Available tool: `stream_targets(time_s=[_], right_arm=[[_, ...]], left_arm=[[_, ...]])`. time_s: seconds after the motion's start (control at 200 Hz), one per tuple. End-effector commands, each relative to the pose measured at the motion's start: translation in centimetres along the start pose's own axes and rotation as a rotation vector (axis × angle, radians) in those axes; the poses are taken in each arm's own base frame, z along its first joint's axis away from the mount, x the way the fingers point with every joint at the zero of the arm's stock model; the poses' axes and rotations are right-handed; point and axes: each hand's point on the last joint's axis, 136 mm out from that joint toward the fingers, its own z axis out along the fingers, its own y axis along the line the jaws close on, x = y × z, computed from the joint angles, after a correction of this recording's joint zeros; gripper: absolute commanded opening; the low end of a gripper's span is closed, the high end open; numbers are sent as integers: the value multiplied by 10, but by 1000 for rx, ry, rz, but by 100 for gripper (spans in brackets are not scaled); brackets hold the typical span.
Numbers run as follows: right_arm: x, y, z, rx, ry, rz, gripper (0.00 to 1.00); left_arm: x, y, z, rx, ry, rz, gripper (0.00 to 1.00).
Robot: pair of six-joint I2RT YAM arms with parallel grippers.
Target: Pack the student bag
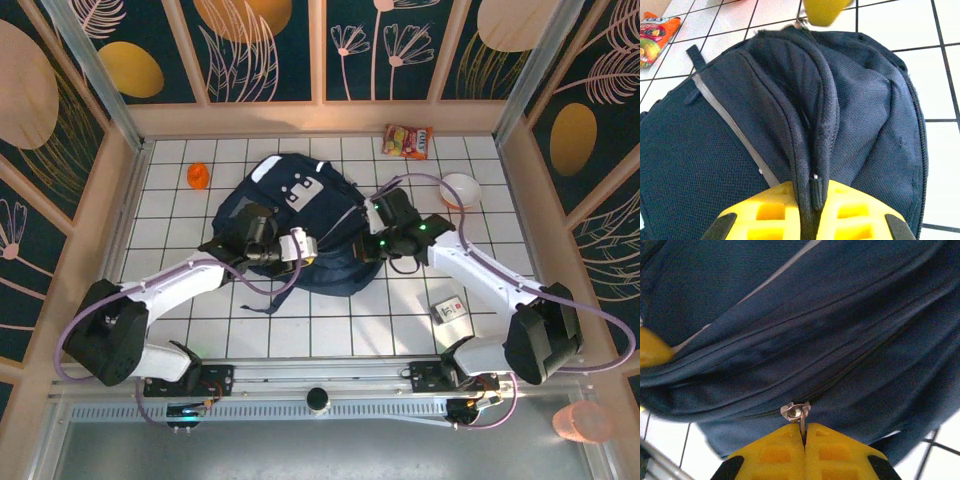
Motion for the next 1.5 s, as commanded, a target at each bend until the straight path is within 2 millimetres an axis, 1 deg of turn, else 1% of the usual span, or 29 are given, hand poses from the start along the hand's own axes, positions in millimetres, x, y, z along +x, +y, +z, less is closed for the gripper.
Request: stream_targets(time_s=[0.0,0.115,0.17,0.19,0.235,0.26,0.295,0.335,0.43,0.51,0.555,0.606,0.676,0.726,0.766,0.806,0.861,0.946,0.996,1.036,1.066,1.091,1.106,1.206,1.261,1.381,1.446,1.486,1.496], right_arm=[[-2,-19,-13,79,-23,-37,0],[1,-8,-7,-2,-23,-49,0],[5,-1,-2,-56,-25,-34,0],[7,4,0,-80,-23,-32,0],[10,19,4,-136,-23,-41,0],[11,28,4,-160,-28,-48,0],[12,40,4,-190,-39,-57,0],[12,54,3,-228,-50,-69,0],[13,77,0,-280,-71,-71,0],[16,85,1,-290,-76,-68,0],[20,86,2,-289,-70,-69,0],[23,84,4,-276,-62,-71,0],[26,78,3,-249,-56,-73,0],[26,77,1,-241,-59,-77,0],[24,76,-2,-238,-66,-81,0],[23,73,-4,-231,-72,-81,0],[19,64,-7,-204,-84,-72,0],[16,39,-11,-142,-94,-49,0],[12,17,-12,-87,-105,-30,0],[10,0,-12,-47,-108,-20,0],[9,-10,-12,-28,-109,-15,0],[10,-11,-11,-28,-107,-27,0],[7,-20,-12,-15,-116,-12,0],[0,-32,-10,-2,-132,-16,0],[-2,-33,-7,-12,-134,-36,0],[-2,-24,-1,-66,-124,-46,0],[3,-7,4,-118,-111,-57,0],[7,6,6,-139,-109,-75,0],[10,13,7,-151,-106,-86,0]], left_arm=[[20,-6,-12,7,58,-19,0],[25,-5,-17,-2,80,-32,1],[28,-4,-21,-17,96,-36,6],[30,-4,-22,-23,100,-40,13],[27,-4,-25,-34,91,-48,35],[23,-4,-27,-33,75,-56,45],[13,-6,-29,-16,38,-80,54],[-1,-7,-32,1,-13,-120,61],[-29,-14,-33,25,-91,-194,67],[-38,-30,-24,37,-82,-166,69],[-42,-35,-18,37,-84,-163,70],[-44,-33,-10,20,-99,-188,70],[-45,-24,0,-18,-104,-223,69],[-44,-19,7,-28,-88,-228,66],[-42,-15,12,-35,-68,-224,58],[-36,-14,16,-34,-34,-211,46],[-27,-18,19,-16,12,-167,34],[-11,-27,15,6,77,-99,20],[-4,-33,10,14,97,-62,11],[1,-35,6,12,102,-48,6],[3,-35,1,5,99,-46,4],[4,-35,-2,3,94,-47,3],[5,-35,-4,3,91,-51,2],[8,-32,-19,6,68,-74,1],[12,-31,-25,-5,74,-68,1],[35,-23,-35,-76,154,-59,1],[47,-14,-42,-124,209,-74,2],[55,-8,-49,-159,244,-87,6],[57,-6,-50,-169,254,-91,7]])
